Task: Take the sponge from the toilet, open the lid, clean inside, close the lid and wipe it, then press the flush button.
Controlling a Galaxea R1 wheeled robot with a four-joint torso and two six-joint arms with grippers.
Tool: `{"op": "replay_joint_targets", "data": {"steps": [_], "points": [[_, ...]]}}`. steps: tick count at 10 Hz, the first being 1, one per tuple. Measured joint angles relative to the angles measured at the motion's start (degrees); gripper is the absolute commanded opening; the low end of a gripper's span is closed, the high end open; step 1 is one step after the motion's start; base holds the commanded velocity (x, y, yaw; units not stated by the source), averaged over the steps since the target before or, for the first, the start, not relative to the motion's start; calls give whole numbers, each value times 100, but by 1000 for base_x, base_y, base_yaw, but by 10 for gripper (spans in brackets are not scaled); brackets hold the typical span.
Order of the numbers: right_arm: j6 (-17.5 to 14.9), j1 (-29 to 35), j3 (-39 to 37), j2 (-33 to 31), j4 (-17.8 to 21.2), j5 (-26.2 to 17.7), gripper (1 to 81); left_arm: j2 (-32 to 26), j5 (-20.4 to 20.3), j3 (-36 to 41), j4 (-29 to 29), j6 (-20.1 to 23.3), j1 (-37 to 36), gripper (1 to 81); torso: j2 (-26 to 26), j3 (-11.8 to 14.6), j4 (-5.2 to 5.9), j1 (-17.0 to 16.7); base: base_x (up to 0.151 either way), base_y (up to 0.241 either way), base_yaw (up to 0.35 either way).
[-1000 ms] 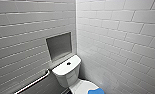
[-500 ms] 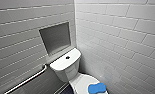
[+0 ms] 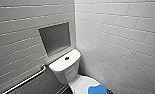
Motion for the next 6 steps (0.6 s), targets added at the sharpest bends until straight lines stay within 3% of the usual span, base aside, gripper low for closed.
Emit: {"op": "replay_joint_targets", "data": {"steps": [3, 6], "points": [[416, 22, -607, 311, 1, -74, 811, 6, -9, -2, -2, 0, 11, 811, -619, -78, 0, 380, 0, 0, 0], [589, 96, -703, 438, 4, -88, 811, 6, 2, -4, -2, 0, 2, 811, -1167, -544, 0, 735, 0, 0, 0]]}}
